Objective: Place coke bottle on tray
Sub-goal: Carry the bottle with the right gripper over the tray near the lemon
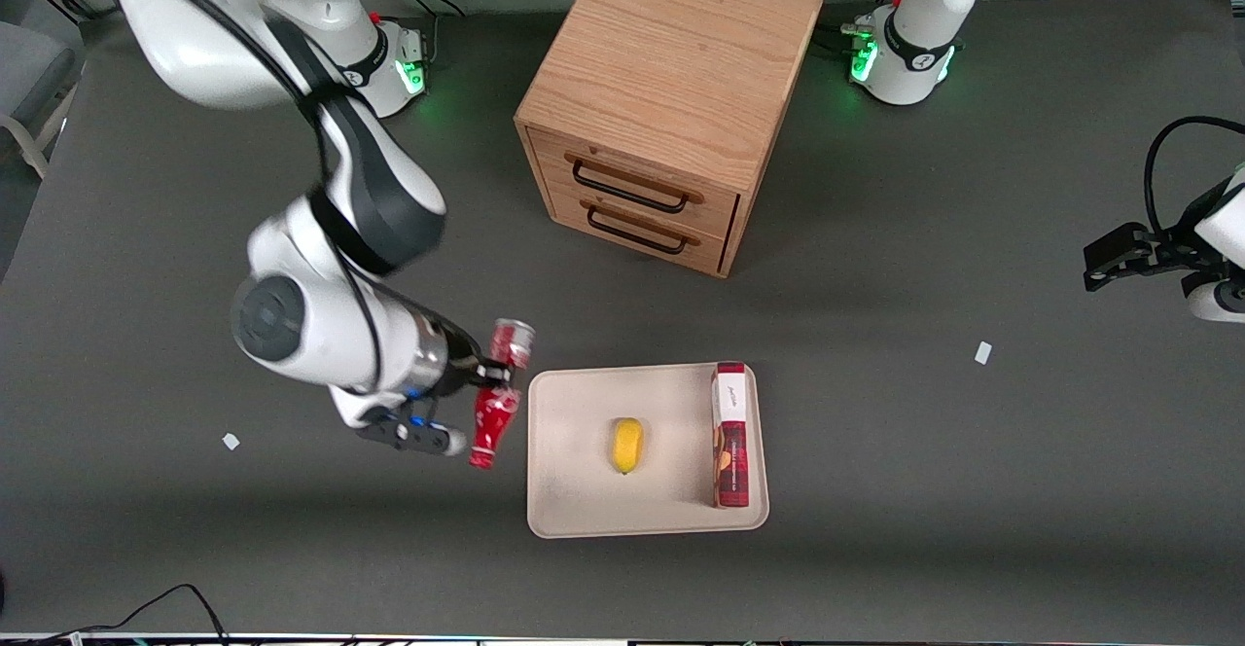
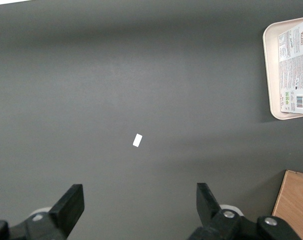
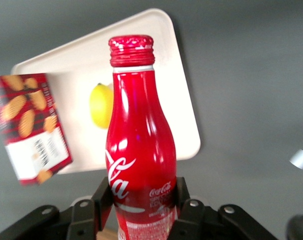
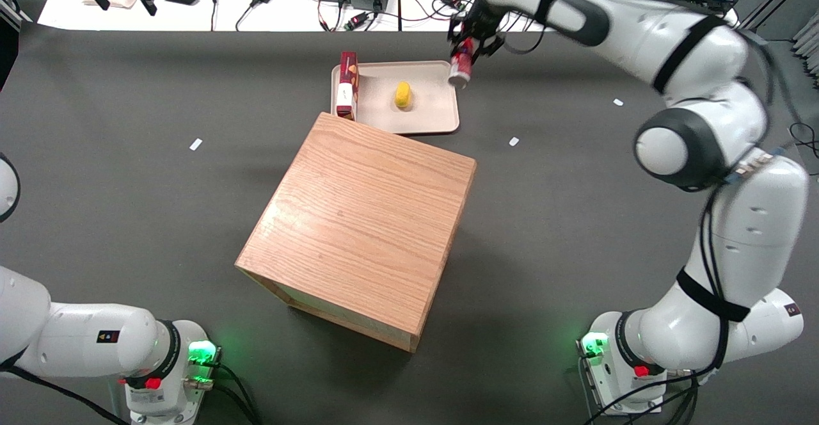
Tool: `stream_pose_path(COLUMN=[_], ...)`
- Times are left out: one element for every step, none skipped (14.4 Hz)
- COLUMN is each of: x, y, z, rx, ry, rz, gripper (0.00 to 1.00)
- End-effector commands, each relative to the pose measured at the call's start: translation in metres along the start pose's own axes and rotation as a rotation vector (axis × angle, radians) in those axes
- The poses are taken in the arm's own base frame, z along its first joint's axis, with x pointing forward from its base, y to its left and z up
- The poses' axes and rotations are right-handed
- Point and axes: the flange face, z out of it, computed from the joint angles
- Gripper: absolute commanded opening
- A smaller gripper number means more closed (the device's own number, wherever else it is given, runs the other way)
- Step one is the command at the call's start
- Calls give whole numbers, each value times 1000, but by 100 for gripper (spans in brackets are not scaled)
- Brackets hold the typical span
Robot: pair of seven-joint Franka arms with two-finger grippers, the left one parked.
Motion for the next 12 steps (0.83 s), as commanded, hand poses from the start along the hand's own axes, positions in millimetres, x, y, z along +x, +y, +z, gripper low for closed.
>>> stream_pose_path(x=[21, 25, 26, 27, 27, 28, 29, 31, 29, 29, 29, 29], y=[0, 5, 7, 7, 7, 8, 9, 11, 10, 11, 13, 13], z=[55, 72, 85, 95, 107, 115, 128, 137, 146, 151, 156, 157], rx=[40, 37, 37, 40, 43, 45, 42, 44, 35, 25, 19, 19], ry=[-10, -13, -14, -4, -1, 8, 19, 30, 37, 41, 37, 34], rz=[23, 36, 45, 53, 65, 68, 64, 69, 69, 69, 75, 78], gripper=[0, 0, 0, 0, 0, 0, 0, 0, 0, 0, 0, 4])
